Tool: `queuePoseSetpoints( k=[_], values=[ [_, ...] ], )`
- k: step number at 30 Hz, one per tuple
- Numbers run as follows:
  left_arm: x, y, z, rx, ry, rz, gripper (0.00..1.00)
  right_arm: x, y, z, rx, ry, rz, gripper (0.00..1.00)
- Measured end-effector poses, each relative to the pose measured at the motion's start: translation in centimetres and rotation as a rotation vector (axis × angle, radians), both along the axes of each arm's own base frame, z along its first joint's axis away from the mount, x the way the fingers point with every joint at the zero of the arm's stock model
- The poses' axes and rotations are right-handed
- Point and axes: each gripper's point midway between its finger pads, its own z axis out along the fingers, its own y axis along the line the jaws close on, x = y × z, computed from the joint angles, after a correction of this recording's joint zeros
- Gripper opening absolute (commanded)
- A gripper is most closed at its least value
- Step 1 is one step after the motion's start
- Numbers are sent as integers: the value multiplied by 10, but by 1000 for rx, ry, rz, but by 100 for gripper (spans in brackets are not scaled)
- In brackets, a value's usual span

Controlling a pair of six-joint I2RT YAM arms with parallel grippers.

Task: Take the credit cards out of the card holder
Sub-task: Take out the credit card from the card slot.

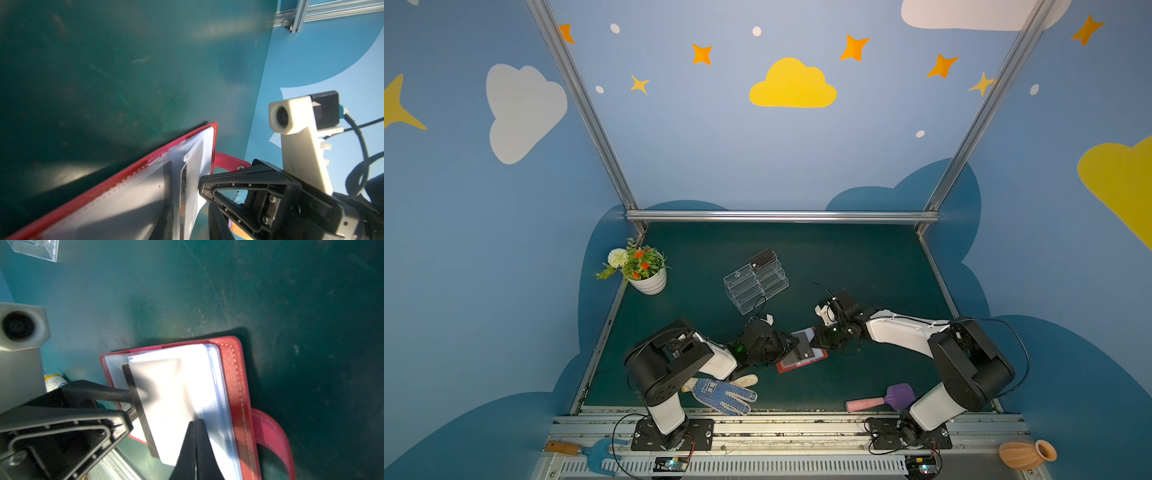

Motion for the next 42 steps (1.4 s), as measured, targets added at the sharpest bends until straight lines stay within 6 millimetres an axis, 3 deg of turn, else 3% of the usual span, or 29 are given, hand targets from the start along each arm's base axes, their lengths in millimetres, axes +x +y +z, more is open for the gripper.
queuePoseSetpoints(
  k=[14, 42],
  values=[
    [-6, 2, -7, 4, 15, 3, 4, 0, 2, -1, 10, 0, 4, 4],
    [-14, 25, -8, 11, 12, 33, 4, -1, 4, -2, 21, 8, 9, 3]
  ],
)
